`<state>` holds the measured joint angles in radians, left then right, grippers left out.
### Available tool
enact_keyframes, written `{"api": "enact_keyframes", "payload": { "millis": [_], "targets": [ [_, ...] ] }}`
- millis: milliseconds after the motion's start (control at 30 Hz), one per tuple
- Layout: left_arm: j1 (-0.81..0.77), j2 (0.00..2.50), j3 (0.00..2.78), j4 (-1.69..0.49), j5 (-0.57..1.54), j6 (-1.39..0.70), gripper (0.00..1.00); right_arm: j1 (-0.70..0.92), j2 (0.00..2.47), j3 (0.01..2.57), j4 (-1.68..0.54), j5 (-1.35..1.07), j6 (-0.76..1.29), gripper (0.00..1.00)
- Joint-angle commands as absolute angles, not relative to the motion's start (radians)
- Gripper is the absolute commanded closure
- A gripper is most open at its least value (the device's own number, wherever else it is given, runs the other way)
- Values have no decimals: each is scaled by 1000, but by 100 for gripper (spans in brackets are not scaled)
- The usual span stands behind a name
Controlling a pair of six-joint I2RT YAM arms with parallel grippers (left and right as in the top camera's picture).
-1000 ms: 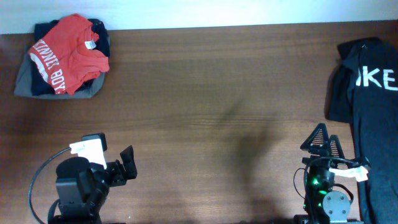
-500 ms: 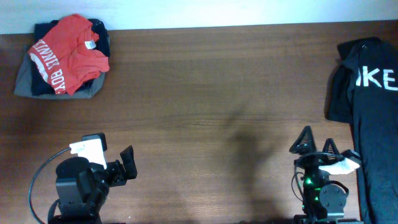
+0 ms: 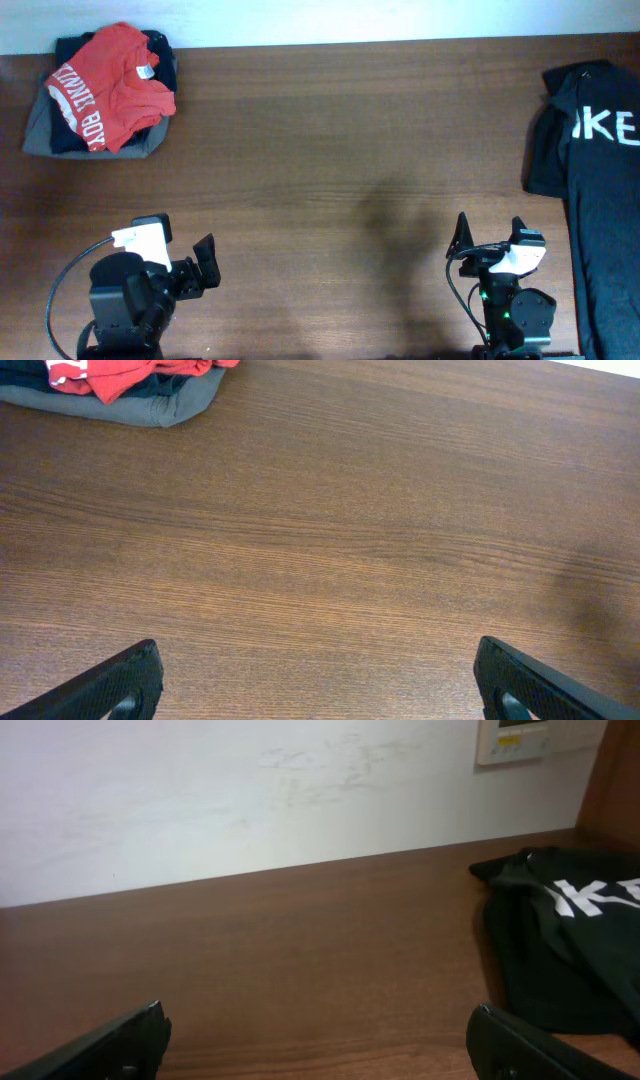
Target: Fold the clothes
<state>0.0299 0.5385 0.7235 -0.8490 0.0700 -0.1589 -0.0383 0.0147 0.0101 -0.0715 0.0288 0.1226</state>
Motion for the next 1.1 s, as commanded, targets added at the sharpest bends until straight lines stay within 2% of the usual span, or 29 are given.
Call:
{"api": "enact_keyframes", "payload": {
  "millis": [0, 1067],
  "targets": [
    [26, 538, 721, -850, 63, -168, 1, -33, 4, 6, -80, 8, 85, 1],
    [26, 537, 720, -849, 51, -164, 1, -33, 4, 6, -80, 8, 85, 1]
  ]
}}
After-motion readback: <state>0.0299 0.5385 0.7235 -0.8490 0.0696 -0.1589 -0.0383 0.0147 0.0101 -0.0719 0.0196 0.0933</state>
